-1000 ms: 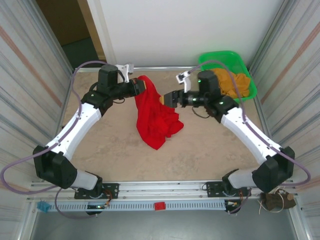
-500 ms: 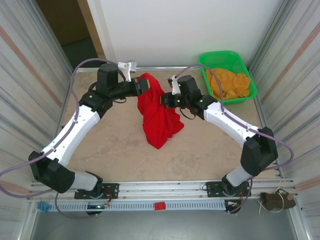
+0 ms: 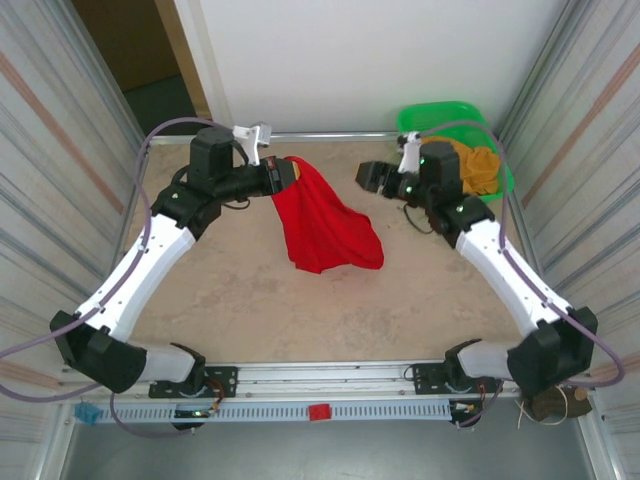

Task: Fold the inside-out t-shirt

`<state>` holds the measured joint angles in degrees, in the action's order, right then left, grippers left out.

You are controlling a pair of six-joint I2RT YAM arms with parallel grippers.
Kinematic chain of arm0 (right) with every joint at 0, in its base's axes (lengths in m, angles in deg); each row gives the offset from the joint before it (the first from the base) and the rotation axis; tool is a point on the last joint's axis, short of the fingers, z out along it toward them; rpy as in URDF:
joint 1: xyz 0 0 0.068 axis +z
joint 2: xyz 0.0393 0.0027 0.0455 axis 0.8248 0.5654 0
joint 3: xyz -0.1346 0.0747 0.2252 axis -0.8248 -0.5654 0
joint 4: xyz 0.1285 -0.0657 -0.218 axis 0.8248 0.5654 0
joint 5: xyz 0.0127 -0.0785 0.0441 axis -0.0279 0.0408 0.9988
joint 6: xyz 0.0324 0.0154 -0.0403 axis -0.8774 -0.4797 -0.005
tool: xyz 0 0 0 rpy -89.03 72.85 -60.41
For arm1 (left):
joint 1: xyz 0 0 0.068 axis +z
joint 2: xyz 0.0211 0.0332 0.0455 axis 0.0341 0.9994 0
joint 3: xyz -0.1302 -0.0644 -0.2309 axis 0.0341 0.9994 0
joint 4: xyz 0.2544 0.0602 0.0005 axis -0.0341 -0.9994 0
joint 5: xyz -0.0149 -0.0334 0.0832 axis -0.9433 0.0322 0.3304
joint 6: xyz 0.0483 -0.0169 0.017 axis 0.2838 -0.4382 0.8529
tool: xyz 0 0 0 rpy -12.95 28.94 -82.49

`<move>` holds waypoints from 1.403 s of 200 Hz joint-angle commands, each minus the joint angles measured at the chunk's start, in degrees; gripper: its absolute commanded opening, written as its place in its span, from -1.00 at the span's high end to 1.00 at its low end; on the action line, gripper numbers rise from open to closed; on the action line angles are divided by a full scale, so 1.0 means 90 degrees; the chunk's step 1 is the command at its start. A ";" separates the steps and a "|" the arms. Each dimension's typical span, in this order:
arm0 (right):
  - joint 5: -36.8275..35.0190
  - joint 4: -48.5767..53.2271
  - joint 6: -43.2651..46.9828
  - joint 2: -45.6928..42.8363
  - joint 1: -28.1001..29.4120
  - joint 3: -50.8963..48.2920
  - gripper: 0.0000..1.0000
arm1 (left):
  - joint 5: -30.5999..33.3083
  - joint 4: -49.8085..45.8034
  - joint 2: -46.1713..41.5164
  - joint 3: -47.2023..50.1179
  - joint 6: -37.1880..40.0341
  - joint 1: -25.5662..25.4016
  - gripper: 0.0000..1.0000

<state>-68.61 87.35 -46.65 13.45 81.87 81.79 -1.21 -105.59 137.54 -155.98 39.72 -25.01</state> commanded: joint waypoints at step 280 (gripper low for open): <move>0.4505 -0.1880 -0.0723 0.0124 -0.0720 0.0785 1.00 | 0.1127 0.0229 0.0034 0.1265 0.0901 0.0724 -0.05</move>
<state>-34.49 73.67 -49.97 13.30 76.43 86.92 7.38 -107.01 141.59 -148.79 46.00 -18.67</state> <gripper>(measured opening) 0.046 0.488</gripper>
